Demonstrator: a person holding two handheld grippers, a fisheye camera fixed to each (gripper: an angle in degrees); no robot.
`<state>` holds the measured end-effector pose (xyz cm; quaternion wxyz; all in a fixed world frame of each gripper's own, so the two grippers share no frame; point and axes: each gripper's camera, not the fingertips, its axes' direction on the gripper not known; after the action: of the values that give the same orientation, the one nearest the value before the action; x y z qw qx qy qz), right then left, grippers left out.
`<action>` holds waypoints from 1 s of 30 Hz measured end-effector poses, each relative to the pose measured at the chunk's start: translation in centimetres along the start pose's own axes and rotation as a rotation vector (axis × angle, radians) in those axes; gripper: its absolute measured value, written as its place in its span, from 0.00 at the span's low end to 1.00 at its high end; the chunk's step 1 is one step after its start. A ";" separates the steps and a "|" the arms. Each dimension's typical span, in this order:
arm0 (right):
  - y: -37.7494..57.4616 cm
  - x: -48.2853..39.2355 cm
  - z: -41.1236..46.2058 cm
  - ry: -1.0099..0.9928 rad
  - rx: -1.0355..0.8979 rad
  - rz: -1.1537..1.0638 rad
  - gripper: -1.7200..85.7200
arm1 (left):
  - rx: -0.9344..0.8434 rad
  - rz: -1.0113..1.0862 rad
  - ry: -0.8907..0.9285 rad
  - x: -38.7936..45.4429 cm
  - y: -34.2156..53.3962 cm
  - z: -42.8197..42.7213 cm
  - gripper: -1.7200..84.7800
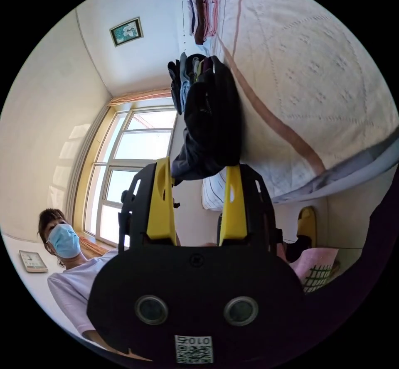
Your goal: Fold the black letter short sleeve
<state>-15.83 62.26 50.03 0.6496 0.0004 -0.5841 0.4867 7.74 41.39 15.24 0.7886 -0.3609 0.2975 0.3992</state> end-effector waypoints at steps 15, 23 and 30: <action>-4.5 -2.1 -1.5 0.130 -0.051 -0.002 0.09 | 0.125 -0.705 0.497 -14.1 16.3 -3.5 0.14; -5.9 -3.6 -1.2 0.095 -0.079 -0.042 0.09 | 0.217 -1.015 0.795 -21.4 18.7 -2.0 0.16; -6.7 -2.8 -1.4 0.129 -0.115 -0.042 0.09 | 0.306 -1.228 0.915 -24.6 19.0 -4.0 0.12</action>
<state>-10.05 57.75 51.28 0.6948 -0.0559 -0.5680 0.4376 -21.40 35.92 25.30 0.7082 -0.4768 0.3918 -0.3430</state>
